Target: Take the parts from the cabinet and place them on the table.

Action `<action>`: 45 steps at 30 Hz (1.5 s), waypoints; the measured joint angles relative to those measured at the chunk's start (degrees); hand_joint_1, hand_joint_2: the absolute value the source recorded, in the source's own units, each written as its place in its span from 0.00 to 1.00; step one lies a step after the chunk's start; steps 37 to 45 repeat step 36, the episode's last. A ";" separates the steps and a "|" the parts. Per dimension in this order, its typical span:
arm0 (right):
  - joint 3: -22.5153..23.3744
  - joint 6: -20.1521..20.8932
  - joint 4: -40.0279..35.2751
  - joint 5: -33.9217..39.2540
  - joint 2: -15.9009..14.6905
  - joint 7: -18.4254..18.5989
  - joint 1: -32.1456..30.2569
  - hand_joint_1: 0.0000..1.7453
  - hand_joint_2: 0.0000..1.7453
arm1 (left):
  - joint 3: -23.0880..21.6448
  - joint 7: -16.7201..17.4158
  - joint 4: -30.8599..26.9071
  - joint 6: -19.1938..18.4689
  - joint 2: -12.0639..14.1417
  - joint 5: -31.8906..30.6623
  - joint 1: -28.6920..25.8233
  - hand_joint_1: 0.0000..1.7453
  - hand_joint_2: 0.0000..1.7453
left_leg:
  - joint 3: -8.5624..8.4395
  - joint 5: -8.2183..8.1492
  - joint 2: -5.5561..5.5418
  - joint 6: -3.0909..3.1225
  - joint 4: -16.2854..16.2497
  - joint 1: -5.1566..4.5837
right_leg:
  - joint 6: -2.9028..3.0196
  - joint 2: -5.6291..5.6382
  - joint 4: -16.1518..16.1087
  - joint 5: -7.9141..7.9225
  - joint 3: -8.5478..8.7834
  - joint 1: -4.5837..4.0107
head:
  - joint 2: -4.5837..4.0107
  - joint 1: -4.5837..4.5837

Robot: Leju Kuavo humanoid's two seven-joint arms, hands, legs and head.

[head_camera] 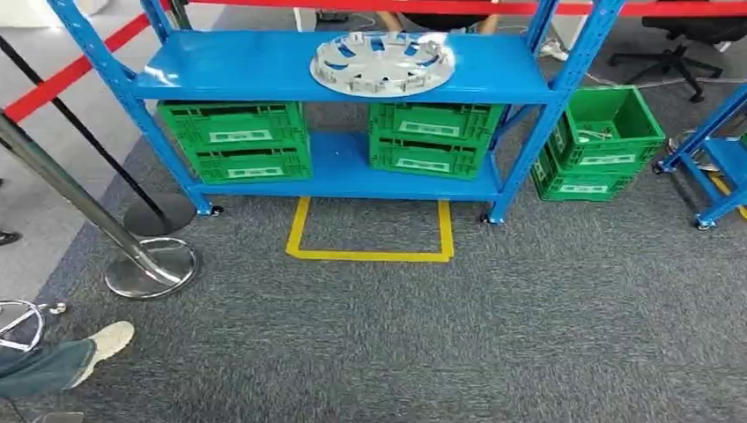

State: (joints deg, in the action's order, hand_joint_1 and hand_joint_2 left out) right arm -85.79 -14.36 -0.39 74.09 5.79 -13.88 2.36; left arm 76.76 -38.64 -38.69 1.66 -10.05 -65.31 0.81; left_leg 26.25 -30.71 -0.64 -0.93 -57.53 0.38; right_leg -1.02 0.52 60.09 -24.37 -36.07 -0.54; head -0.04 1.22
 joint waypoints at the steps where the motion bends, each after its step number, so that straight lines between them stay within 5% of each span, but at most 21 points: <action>1: 0.00 0.00 0.00 0.02 0.00 0.00 -0.03 0.00 0.00 | 0.00 0.00 0.00 0.00 -0.04 -0.02 0.04 0.00 0.00 | -0.15 0.29 -0.02 -0.23 -0.18 0.00 | 0.28 0.06 -0.14 -0.24 0.55 0.12 | 0.00 0.00; 3: 0.00 0.00 0.00 0.11 -0.02 -0.02 0.12 0.00 0.00 | 0.00 0.00 0.07 0.02 -0.07 -0.07 0.26 0.00 0.00 | 1.57 0.41 0.12 -0.82 -4.43 -0.01 | 0.94 0.05 -0.86 -0.79 2.15 0.46 | 0.00 -0.18; 6: 0.00 0.02 0.00 0.26 0.00 -0.02 0.37 0.00 0.00 | 0.00 0.00 0.07 0.15 0.11 -0.07 0.47 0.00 0.00 | 9.08 -5.14 0.12 -1.33 -15.23 0.02 | 1.42 0.10 -0.97 -1.99 3.23 0.46 | 0.00 -0.20; 7: 0.00 0.07 0.00 0.31 0.00 0.00 0.26 0.00 0.00 | 0.02 0.00 0.11 0.15 0.09 -0.09 0.33 0.00 0.00 | 11.07 -6.30 0.12 -1.39 -17.14 0.02 | 1.45 0.16 -0.96 -2.43 3.74 0.46 | 0.00 -0.20; 8: 0.00 0.07 0.00 0.37 0.00 0.00 0.18 0.00 0.00 | 0.00 0.00 0.13 0.15 0.09 -0.09 0.28 0.00 0.00 | 11.94 -5.64 0.13 -1.39 -16.76 0.02 | 1.43 0.27 -0.96 -2.91 4.38 0.46 | 0.00 -0.20; 9: 0.00 0.07 0.00 0.42 0.00 0.00 0.14 0.00 0.00 | 0.02 0.02 0.15 0.20 0.09 -0.09 0.21 0.00 0.00 | 11.82 -3.55 0.13 -1.34 -14.64 0.04 | 1.37 0.33 -0.96 -3.43 5.12 0.48 | 0.00 -0.18; 12: 0.00 0.07 0.00 0.57 0.00 0.00 0.17 0.00 0.00 | 0.09 0.02 0.17 0.28 0.22 -0.20 0.09 0.00 0.00 | 9.03 7.21 0.30 -1.38 -2.45 0.16 | 0.58 0.27 -1.06 -5.14 6.40 0.65 | 0.00 -0.22; 13: 0.00 0.07 0.02 0.85 0.00 0.02 0.23 0.00 0.00 | 0.11 0.08 0.28 0.33 0.20 -0.28 0.15 0.00 0.00 | 9.16 5.26 0.52 -0.89 -1.32 0.09 | 0.22 0.54 -0.34 -5.68 7.68 0.39 | -0.02 -0.39; 15: 0.02 0.07 0.02 1.86 0.00 0.07 0.35 0.00 0.00 | 0.15 1.21 0.42 0.70 0.13 -0.09 0.24 0.00 0.00 | 8.92 6.79 0.43 -0.31 -1.23 0.18 | -0.24 0.40 -0.89 -6.37 7.44 0.18 | -0.02 -0.42; 17: 0.26 0.02 0.02 3.36 0.00 0.44 0.44 0.00 0.00 | 0.59 2.58 0.57 1.35 0.07 0.30 0.54 0.00 0.00 | 8.95 6.90 0.28 -0.56 -1.14 0.20 | 1.03 0.35 -1.12 -6.13 7.46 0.03 | 0.00 -0.31; 23: 1.07 0.04 0.09 5.51 0.00 1.05 0.79 0.00 0.00 | 1.46 3.94 0.83 1.79 0.02 0.55 1.11 0.00 0.00 | 8.78 6.12 0.13 0.39 -1.05 0.09 | 1.00 0.11 -2.79 -6.35 8.44 0.01 | 0.00 -0.37; 24: 1.40 -0.02 0.09 6.25 0.00 1.07 0.83 0.00 0.00 | 1.51 4.26 0.90 1.92 0.02 0.59 1.20 0.00 1.00 | 8.78 6.11 0.13 0.41 -1.05 0.08 | 0.68 0.08 -2.88 -6.30 8.47 0.02 | -0.02 -0.39; 25: 1.88 -0.02 0.09 7.00 0.00 1.05 0.92 0.00 1.00 | 1.53 4.53 0.96 2.08 0.02 0.70 1.25 0.00 1.00 | 8.78 6.05 0.14 0.50 -1.05 0.06 | 0.30 0.09 -2.98 -6.33 8.49 0.04 | -0.02 -0.37; 27: 2.56 0.04 0.09 8.26 0.00 0.70 1.08 0.00 1.00 | 1.53 4.90 1.03 2.25 0.00 1.03 1.31 0.00 1.00 | 8.77 6.04 0.14 0.51 -1.06 0.06 | -0.41 0.09 -3.03 -6.33 8.50 0.09 | -0.02 -0.37; 31: 3.69 0.35 0.09 9.99 0.00 0.33 1.38 0.00 1.00 | 1.53 5.66 1.09 2.80 0.00 1.40 1.42 0.00 1.00 | 8.64 6.06 0.14 0.52 -1.05 0.07 | -0.87 0.09 -3.06 -6.29 8.52 0.10 | -0.02 -0.42; 45: 5.04 0.44 0.09 9.95 0.00 0.35 1.36 0.00 1.00 | 1.25 6.14 1.14 2.84 -0.02 1.72 1.40 0.00 1.00 | 8.18 6.10 0.15 0.49 -0.79 0.16 | -0.89 0.09 -3.05 -6.31 8.80 0.06 | 0.00 -0.42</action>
